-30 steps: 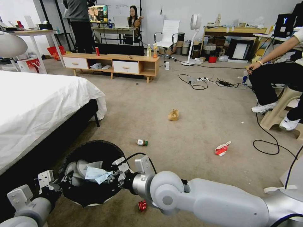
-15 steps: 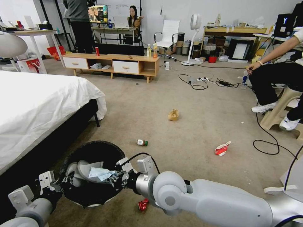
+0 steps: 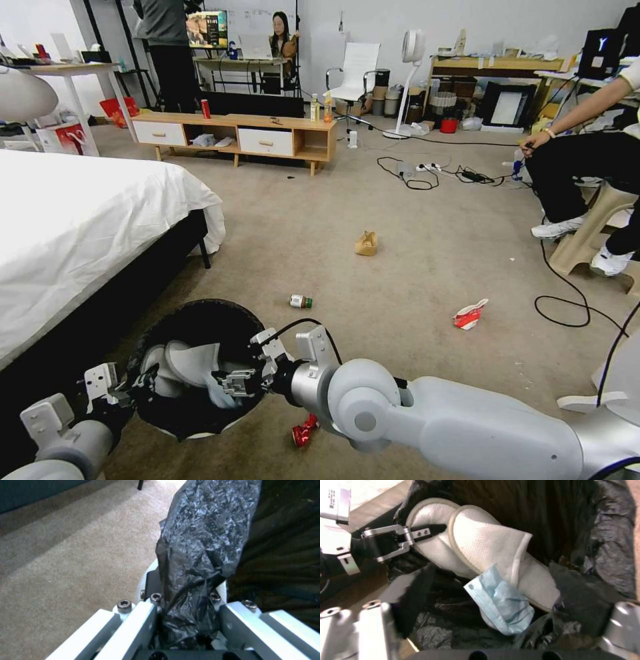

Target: Pick up the trash bin and place the garbage on the floor into it.

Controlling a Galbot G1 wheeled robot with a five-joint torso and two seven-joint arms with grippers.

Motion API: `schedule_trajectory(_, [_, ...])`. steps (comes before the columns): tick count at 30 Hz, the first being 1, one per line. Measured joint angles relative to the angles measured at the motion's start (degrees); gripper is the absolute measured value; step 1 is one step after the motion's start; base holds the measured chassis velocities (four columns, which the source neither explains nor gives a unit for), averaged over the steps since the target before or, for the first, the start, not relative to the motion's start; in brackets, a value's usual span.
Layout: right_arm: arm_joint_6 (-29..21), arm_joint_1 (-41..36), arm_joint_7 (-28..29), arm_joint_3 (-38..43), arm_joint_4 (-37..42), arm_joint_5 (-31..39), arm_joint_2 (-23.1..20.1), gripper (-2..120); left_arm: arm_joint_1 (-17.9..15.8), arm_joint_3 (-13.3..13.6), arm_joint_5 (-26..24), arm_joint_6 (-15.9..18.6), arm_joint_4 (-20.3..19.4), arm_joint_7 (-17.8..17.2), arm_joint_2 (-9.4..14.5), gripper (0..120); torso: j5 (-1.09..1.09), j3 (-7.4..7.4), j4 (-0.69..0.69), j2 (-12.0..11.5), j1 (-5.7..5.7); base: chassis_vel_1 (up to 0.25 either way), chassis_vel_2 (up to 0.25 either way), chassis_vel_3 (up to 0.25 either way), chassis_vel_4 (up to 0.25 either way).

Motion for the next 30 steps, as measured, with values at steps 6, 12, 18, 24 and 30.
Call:
schedule_trajectory(6, [0.04,-0.17,0.57,1.73,2.04,-0.15,-1.02,99,0.14,-0.02,0.05,0.00,0.00,0.05,-0.04,7,0.00,0.00,0.00,0.00,0.00,0.000,0.000,0.000,0.000])
schedule_trajectory(12, [1.51,-0.91,-0.77,7.22,5.65,-1.78,-2.25,99,0.27,-0.09,0.34,0.00,0.23,0.21,-0.20,7,0.00,0.00,0.00,0.00,0.00,0.000,0.000,0.000,0.000])
schedule_trajectory(18, [7.27,-3.53,-6.57,16.48,8.37,-5.74,-5.23,99,0.85,-0.76,1.34,0.00,0.33,0.19,-0.08,7,0.00,0.00,0.02,0.00,0.00,0.000,0.000,0.000,0.000])
schedule_trajectory(24, [14.18,-12.38,-13.77,29.28,9.35,-12.56,-9.27,100,1.79,-1.74,3.52,0.00,0.20,0.35,-0.26,7,0.01,0.00,0.01,0.01,0.00,0.000,0.000,0.000,0.000])
schedule_trajectory(30, [17.35,-20.56,-17.97,43.85,11.40,-15.33,-14.17,100,2.48,-2.69,5.18,0.01,0.09,0.49,-0.57,7,0.01,0.00,0.01,0.01,0.00,0.000,0.000,0.000,0.000])
